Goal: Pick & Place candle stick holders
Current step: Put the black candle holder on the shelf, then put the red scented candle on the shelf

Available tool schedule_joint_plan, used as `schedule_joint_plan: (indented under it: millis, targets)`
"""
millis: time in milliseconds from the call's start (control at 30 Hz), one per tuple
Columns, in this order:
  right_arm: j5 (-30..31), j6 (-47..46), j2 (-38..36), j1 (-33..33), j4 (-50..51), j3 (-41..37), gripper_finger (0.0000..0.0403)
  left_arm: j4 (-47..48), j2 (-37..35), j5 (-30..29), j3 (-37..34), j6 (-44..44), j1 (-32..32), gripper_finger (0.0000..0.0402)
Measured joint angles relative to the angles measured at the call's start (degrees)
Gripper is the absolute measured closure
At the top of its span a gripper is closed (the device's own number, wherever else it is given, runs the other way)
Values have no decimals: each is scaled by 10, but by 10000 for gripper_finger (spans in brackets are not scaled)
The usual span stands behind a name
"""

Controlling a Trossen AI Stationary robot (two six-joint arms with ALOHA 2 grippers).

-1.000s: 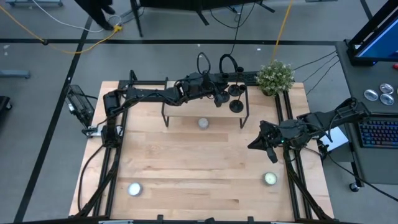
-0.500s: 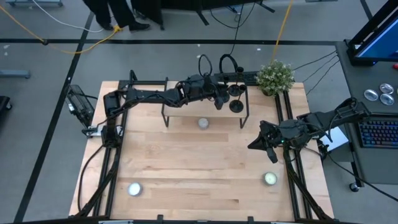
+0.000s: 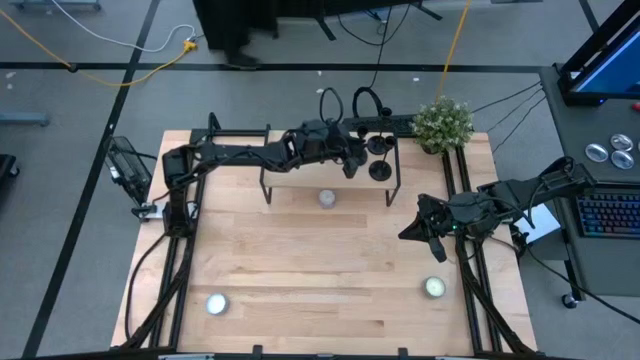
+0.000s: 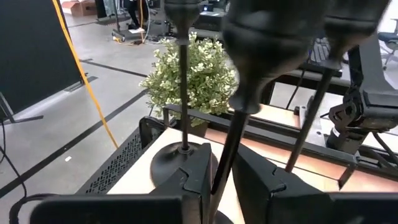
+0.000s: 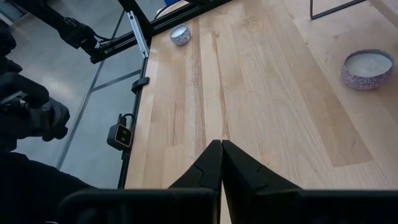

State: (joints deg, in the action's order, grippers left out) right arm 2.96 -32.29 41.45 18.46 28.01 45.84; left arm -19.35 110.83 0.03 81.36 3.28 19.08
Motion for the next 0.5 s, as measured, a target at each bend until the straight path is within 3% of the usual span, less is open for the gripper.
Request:
schedule_joint_plan:
  millis: [500]
  targets:
    - [0,0,0,0,0,0,403,18,-16,-8,0,-9,3,199]
